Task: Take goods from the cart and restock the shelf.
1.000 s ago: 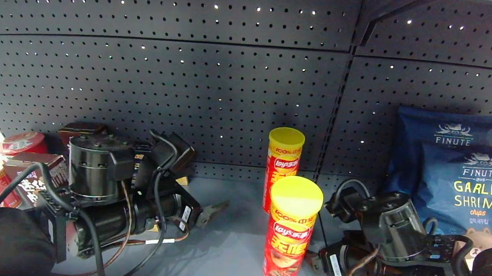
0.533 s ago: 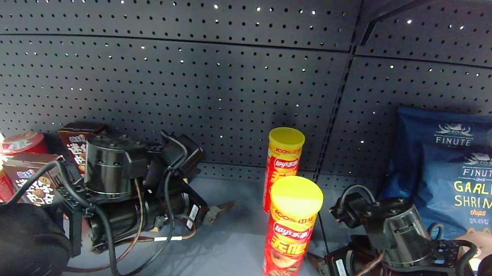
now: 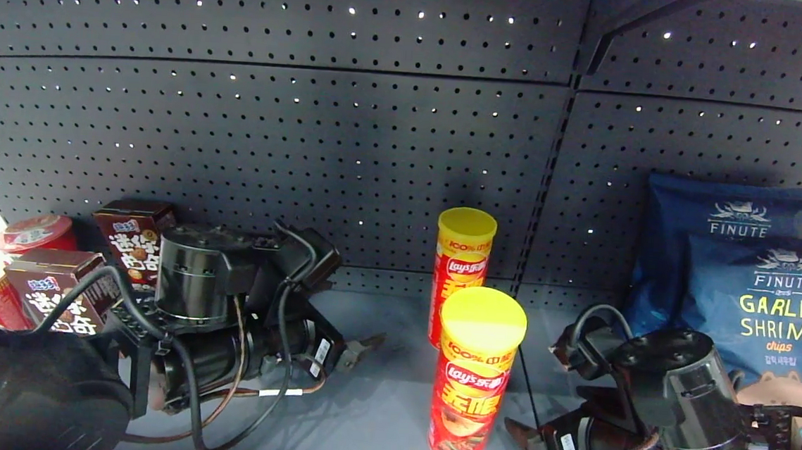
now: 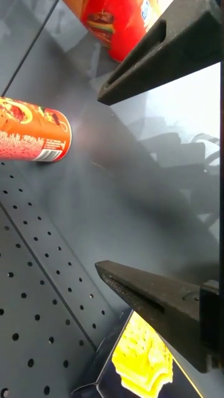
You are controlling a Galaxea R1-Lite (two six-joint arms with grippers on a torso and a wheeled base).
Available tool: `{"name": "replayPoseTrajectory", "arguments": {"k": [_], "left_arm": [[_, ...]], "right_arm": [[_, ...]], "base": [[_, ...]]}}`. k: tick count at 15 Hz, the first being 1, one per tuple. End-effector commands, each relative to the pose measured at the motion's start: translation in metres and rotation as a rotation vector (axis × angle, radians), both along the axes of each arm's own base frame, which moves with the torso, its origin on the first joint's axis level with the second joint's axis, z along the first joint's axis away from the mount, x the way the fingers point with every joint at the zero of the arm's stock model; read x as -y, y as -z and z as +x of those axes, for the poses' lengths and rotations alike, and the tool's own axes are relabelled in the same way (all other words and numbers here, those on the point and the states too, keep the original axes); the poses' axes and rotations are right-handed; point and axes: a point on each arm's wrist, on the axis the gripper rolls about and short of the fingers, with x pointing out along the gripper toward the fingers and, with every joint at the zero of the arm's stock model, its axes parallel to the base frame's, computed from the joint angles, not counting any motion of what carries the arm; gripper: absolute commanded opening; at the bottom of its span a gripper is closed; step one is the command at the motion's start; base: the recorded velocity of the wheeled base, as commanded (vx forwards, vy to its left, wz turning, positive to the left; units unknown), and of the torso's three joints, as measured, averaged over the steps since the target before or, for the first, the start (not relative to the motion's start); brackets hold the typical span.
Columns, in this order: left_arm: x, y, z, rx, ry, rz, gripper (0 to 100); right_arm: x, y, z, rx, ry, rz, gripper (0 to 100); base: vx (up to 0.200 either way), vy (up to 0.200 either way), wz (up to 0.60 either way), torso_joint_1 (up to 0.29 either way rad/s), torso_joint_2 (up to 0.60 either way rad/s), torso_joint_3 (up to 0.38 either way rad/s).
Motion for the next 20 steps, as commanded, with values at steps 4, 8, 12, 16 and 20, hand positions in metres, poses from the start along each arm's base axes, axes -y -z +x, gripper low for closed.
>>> {"name": "replayPoseTrajectory", "arguments": {"k": [4, 8, 12, 16, 20], "left_arm": [[0.003, 0.003, 0.002, -0.007, 0.004, 0.003, 100], [0.002, 0.004, 0.002, -0.008, 0.002, 0.004, 100], [0.002, 0.005, 0.002, -0.012, 0.000, 0.005, 100], [0.001, 0.005, 0.001, -0.013, 0.000, 0.005, 100], [0.002, 0.005, 0.002, -0.011, 0.001, 0.006, 100]], "right_arm": [[-0.006, -0.001, 0.005, 0.003, -0.005, 0.006, 100], [-0.012, 0.000, 0.011, 0.002, -0.007, 0.008, 100], [-0.015, 0.000, 0.015, 0.002, -0.004, 0.009, 100], [-0.015, 0.003, 0.017, -0.005, 0.005, -0.002, 100], [-0.004, 0.000, 0.007, 0.003, 0.007, 0.003, 100]], "base": [[0.000, 0.000, 0.00, 0.000, 0.00, 0.000], [0.000, 0.000, 0.00, 0.000, 0.00, 0.000], [0.000, 0.000, 0.00, 0.000, 0.00, 0.000], [0.000, 0.000, 0.00, 0.000, 0.00, 0.000], [0.000, 0.000, 0.00, 0.000, 0.00, 0.000]]}}
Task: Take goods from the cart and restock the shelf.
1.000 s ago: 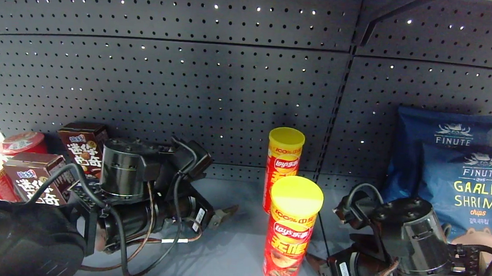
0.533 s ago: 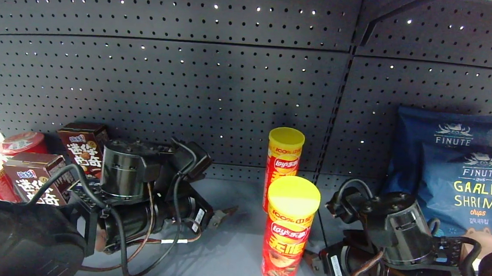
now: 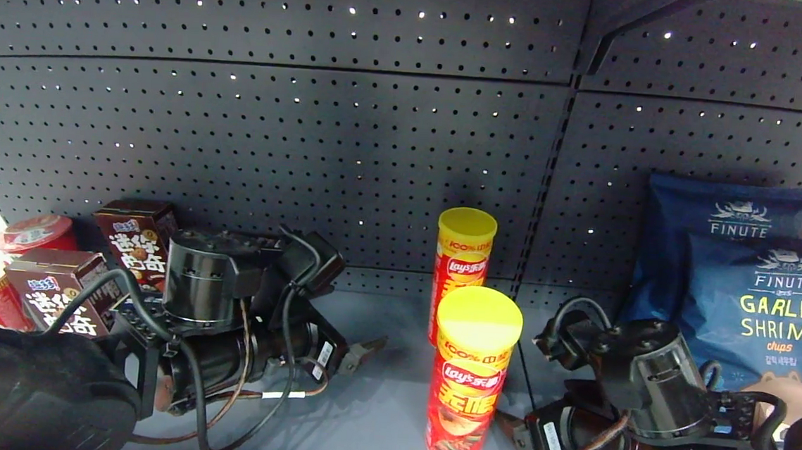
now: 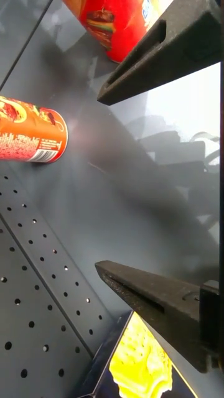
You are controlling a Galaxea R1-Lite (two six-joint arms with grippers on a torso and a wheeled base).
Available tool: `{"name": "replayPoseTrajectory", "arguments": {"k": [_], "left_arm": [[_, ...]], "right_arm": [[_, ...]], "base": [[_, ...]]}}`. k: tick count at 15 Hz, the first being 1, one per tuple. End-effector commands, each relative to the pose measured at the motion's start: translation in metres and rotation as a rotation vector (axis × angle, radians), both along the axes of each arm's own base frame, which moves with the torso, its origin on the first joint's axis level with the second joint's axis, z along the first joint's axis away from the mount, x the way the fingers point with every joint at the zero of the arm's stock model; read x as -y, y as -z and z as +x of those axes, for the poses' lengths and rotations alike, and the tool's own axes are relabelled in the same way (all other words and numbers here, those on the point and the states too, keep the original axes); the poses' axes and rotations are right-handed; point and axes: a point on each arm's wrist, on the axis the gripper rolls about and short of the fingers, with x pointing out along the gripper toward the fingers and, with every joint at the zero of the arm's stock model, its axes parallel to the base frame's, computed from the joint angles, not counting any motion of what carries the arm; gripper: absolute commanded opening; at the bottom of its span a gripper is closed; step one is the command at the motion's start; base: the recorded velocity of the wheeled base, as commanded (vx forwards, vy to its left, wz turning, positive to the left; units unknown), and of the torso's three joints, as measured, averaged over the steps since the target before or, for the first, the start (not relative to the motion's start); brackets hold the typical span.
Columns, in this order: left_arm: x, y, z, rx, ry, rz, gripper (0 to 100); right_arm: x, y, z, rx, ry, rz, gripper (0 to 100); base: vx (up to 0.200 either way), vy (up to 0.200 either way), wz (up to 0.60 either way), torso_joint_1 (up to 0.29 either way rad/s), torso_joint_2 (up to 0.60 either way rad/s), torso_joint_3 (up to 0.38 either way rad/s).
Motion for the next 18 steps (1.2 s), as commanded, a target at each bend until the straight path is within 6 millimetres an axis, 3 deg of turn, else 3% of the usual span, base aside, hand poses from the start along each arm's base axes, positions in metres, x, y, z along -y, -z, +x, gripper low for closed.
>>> {"name": "replayPoseTrajectory", "arguments": {"k": [1, 18], "left_arm": [[0.001, 0.000, 0.000, 0.000, 0.002, 0.000, 100], [0.001, 0.002, -0.001, -0.006, 0.004, 0.005, 100]], "right_arm": [[0.008, -0.004, -0.009, 0.008, -0.007, 0.011, 100], [-0.002, -0.002, -0.009, -0.001, -0.041, 0.013, 100]], "base": [[0.000, 0.000, 0.00, 0.000, 0.00, 0.000], [0.000, 0.000, 0.00, 0.000, 0.00, 0.000]]}}
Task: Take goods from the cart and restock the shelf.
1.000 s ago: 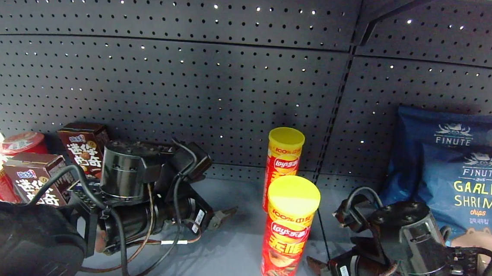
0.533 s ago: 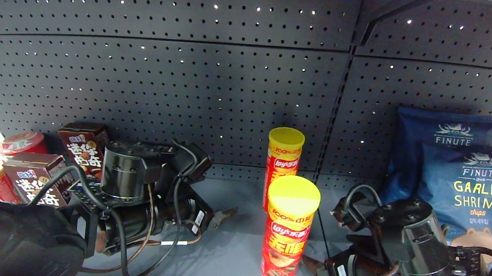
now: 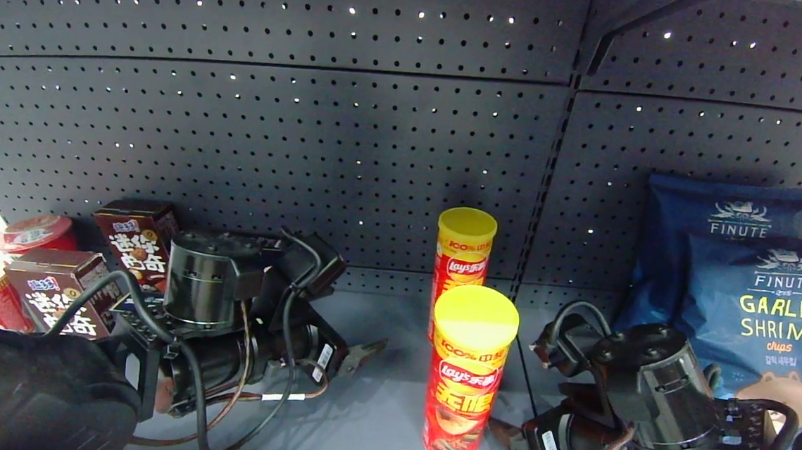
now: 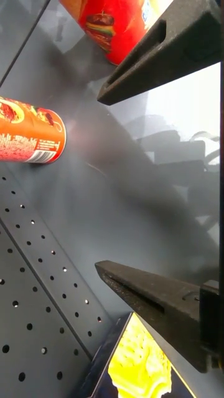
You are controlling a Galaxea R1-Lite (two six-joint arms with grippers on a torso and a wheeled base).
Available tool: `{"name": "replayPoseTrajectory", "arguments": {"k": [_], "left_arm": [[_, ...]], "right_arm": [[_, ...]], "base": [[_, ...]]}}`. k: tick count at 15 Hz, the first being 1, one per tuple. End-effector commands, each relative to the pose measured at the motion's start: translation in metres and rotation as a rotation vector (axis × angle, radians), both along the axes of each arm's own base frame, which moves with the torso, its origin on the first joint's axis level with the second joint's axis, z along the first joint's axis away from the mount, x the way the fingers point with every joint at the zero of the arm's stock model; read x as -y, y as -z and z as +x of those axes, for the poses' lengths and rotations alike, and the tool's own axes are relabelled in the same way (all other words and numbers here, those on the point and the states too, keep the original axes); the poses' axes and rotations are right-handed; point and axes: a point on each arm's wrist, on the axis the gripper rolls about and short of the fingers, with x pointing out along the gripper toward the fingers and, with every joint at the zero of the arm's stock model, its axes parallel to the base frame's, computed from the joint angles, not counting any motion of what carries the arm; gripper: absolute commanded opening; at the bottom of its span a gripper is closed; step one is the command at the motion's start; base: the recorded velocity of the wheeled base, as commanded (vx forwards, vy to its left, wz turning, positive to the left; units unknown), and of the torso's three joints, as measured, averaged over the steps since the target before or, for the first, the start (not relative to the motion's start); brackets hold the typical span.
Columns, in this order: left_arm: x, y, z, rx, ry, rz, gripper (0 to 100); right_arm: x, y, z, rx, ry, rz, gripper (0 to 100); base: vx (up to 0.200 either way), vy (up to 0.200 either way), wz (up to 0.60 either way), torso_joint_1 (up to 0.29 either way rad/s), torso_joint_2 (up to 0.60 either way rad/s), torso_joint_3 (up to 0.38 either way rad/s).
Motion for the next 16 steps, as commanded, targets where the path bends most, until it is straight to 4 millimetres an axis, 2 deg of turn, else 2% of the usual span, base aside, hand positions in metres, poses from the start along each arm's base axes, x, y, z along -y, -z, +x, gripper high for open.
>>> {"name": "replayPoseTrajectory", "arguments": {"k": [1, 6, 10, 12, 14, 16], "left_arm": [[0.000, 0.001, -0.001, -0.004, 0.001, 0.003, 100], [0.001, -0.005, -0.012, 0.015, -0.007, 0.002, 100], [-0.015, -0.027, -0.030, 0.080, -0.045, -0.035, 100], [-0.031, -0.038, -0.051, 0.128, -0.127, -0.040, 100], [-0.048, -0.048, -0.064, 0.170, -0.197, -0.053, 100], [-0.081, -0.063, -0.084, 0.220, -0.338, -0.060, 100]], "right_arm": [[0.004, 0.000, -0.003, 0.000, 0.005, 0.001, 100], [0.027, -0.005, -0.014, 0.012, 0.037, 0.016, 100], [0.048, -0.016, -0.021, 0.071, 0.065, 0.095, 100], [0.065, -0.021, -0.030, 0.103, 0.103, 0.117, 100], [0.080, -0.023, -0.036, 0.124, 0.141, 0.124, 100], [0.102, -0.026, -0.050, 0.167, 0.198, 0.150, 100]], "base": [[0.000, 0.000, 0.00, 0.000, 0.00, 0.000], [0.000, 0.000, 0.00, 0.000, 0.00, 0.000], [0.000, 0.000, 0.00, 0.000, 0.00, 0.000], [0.000, 0.000, 0.00, 0.000, 0.00, 0.000], [0.000, 0.000, 0.00, 0.000, 0.00, 0.000], [0.000, 0.000, 0.00, 0.000, 0.00, 0.000]]}}
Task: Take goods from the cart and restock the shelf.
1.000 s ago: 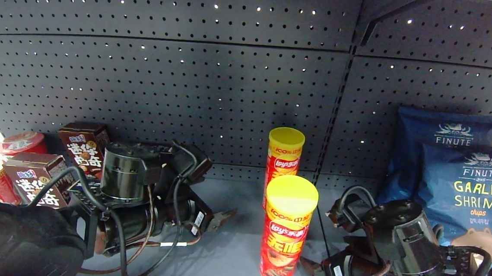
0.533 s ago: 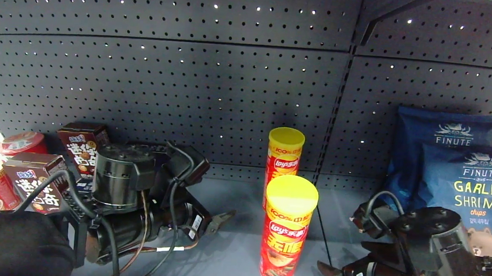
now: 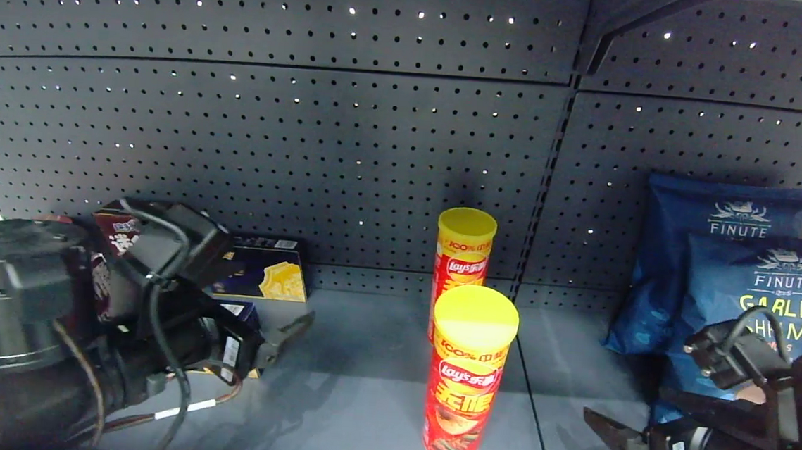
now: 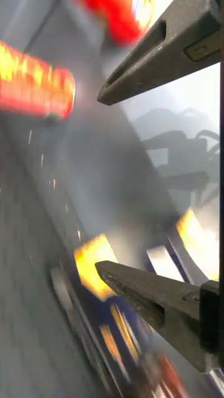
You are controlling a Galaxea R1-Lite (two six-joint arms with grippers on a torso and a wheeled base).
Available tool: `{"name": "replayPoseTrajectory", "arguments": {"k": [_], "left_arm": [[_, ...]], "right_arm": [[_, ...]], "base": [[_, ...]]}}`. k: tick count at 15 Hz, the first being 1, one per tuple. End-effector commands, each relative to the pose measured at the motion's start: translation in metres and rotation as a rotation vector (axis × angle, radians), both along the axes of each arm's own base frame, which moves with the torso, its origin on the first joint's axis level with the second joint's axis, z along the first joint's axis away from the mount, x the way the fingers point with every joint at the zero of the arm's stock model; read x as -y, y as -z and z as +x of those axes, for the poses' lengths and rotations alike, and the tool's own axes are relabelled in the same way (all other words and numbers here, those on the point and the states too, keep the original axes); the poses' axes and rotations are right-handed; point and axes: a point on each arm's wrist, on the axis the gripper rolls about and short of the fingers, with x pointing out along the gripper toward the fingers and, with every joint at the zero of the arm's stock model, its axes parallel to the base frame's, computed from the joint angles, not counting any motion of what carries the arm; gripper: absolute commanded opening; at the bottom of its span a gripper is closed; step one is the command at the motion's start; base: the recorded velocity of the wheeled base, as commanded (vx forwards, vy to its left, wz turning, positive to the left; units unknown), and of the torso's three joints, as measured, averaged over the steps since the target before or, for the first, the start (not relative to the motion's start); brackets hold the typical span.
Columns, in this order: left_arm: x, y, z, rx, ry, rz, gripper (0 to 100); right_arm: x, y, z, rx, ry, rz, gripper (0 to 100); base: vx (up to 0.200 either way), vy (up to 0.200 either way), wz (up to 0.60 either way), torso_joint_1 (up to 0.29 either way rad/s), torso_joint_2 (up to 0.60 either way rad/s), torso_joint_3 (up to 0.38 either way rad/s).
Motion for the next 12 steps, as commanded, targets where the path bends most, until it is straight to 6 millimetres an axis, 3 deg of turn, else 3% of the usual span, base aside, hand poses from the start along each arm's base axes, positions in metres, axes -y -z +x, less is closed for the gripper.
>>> {"name": "replayPoseTrajectory", "arguments": {"k": [1, 4, 5, 7, 9, 12], "left_arm": [[-0.041, -0.022, -0.033, 0.095, -0.152, -0.035, 100], [-0.065, -0.027, -0.072, 0.163, -0.303, -0.035, 100], [-0.066, -0.027, -0.074, 0.167, -0.308, -0.034, 100], [-0.076, -0.024, -0.104, 0.220, -0.451, -0.016, 100], [-0.082, -0.023, -0.120, 0.249, -0.523, -0.022, 100], [-0.101, -0.006, -0.172, 0.241, -0.577, -0.015, 100]], "right_arm": [[0.028, -0.006, -0.019, 0.063, 0.076, 0.040, 100], [0.054, -0.014, -0.027, 0.124, 0.214, 0.068, 100], [0.055, -0.014, -0.028, 0.124, 0.219, 0.068, 100], [0.072, -0.021, -0.045, 0.199, 0.301, 0.103, 100], [0.080, -0.015, -0.061, 0.201, 0.323, 0.103, 100], [0.100, 0.003, -0.106, 0.246, 0.475, 0.044, 100]], "base": [[0.000, 0.000, 0.00, 0.000, 0.00, 0.000], [0.000, 0.000, 0.00, 0.000, 0.00, 0.000], [0.000, 0.000, 0.00, 0.000, 0.00, 0.000], [0.000, 0.000, 0.00, 0.000, 0.00, 0.000], [0.000, 0.000, 0.00, 0.000, 0.00, 0.000], [0.000, 0.000, 0.00, 0.000, 0.00, 0.000]]}}
